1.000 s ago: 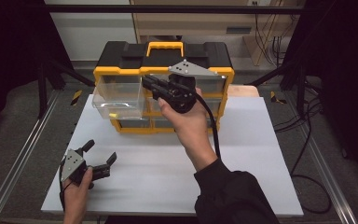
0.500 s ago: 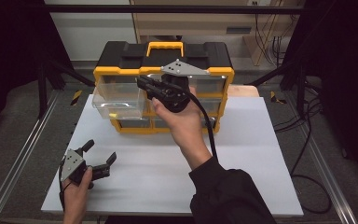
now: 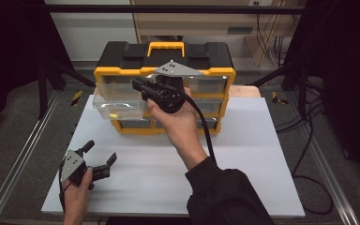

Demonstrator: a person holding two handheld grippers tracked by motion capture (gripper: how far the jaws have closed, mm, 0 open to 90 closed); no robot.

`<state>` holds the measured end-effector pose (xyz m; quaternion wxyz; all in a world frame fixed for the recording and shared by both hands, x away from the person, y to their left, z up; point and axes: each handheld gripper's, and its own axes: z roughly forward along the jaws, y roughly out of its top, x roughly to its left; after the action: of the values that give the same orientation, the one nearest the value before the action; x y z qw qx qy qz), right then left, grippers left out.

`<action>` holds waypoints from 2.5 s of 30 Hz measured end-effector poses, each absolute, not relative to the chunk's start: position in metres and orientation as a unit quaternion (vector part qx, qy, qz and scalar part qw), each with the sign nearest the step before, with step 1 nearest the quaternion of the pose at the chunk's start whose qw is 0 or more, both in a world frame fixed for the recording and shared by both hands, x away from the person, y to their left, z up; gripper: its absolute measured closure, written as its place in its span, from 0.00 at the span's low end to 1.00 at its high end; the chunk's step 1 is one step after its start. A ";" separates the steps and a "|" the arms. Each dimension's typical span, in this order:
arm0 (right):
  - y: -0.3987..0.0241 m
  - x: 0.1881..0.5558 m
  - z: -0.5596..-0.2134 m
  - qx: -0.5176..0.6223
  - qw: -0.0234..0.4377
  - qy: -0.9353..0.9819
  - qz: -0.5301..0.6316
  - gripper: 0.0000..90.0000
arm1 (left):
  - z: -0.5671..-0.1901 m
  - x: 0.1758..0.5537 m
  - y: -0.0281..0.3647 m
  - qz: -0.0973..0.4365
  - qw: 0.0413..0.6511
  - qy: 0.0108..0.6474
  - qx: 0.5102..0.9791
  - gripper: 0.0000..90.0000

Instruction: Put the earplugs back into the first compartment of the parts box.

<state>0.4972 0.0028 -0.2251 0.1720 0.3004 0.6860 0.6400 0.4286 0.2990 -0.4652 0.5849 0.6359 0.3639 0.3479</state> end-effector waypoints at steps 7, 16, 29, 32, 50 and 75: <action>0.006 0.496 -0.224 0.293 0.177 0.691 0.637 0.91 | -0.465 0.429 0.299 0.348 0.585 0.365 0.635 0.01; 0.010 0.496 -0.225 0.291 0.172 0.693 0.636 0.91 | -0.465 0.429 0.300 0.347 0.586 0.367 0.634 0.01; 0.018 0.498 -0.224 0.289 0.170 0.697 0.633 0.91 | -0.465 0.429 0.301 0.348 0.586 0.366 0.634 0.01; 0.020 0.499 -0.224 0.288 0.173 0.700 0.630 0.90 | -0.465 0.429 0.301 0.348 0.586 0.367 0.633 0.01; 0.024 0.503 -0.226 0.294 0.178 0.703 0.623 0.85 | -0.465 0.429 0.302 0.348 0.587 0.369 0.631 0.01; 0.025 0.495 -0.225 0.298 0.207 0.703 0.612 0.61 | -0.465 0.429 0.303 0.348 0.587 0.370 0.631 0.01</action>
<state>0.4952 0.0249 -0.2249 0.2075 0.2978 0.7025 0.6122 0.4290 0.3027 -0.4650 0.5867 0.6306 0.3699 0.3483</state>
